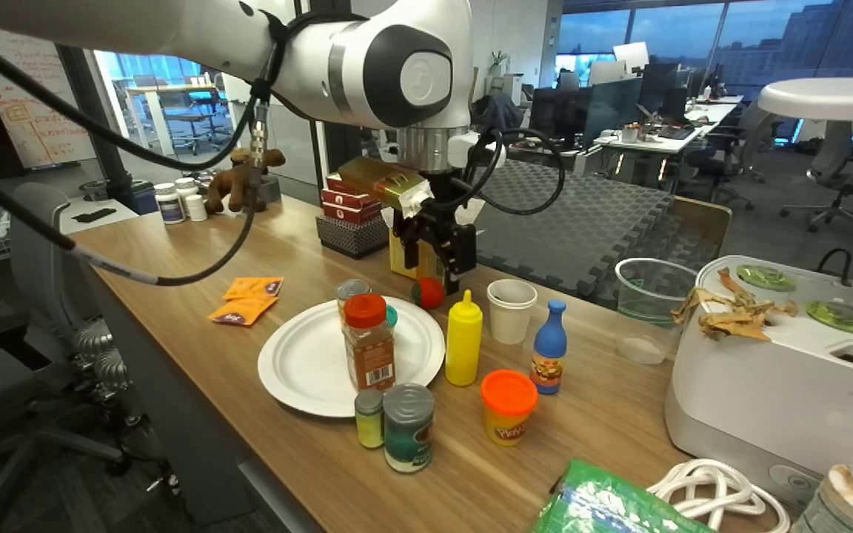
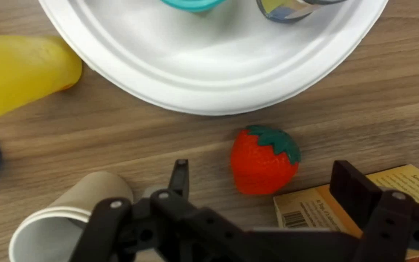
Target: Put the containers and strawberry plush toy on the white plate
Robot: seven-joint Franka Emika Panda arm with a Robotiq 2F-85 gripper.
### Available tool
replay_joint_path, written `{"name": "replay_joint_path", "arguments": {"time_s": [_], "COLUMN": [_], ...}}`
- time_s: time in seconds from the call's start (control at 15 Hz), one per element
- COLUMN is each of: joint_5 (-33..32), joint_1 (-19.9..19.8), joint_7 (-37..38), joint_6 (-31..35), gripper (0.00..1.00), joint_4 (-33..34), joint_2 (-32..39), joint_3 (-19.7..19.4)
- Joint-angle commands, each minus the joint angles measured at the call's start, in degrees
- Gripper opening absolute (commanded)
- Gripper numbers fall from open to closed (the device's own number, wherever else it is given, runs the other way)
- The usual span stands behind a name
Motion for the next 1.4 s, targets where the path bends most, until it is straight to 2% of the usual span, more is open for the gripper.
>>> {"name": "replay_joint_path", "arguments": {"time_s": [0.0, 0.6, 0.73, 1.13, 1.33], "joint_5": [0.9, 1.5, 1.3, 1.0, 0.9], "joint_1": [-0.2, -0.8, -0.9, -1.2, -1.2], "joint_7": [-0.1, -0.9, -0.7, -0.5, -0.5], "joint_6": [-4.3, -6.6, -6.5, -6.4, -6.3], "gripper": [1.0, 1.0, 0.74, 0.28, 0.26], "joint_4": [8.0, 13.3, 13.9, 15.0, 15.1], "joint_2": [4.2, 8.2, 8.7, 9.1, 9.1], "joint_3": [0.6, 2.0, 1.9, 1.7, 1.7]}}
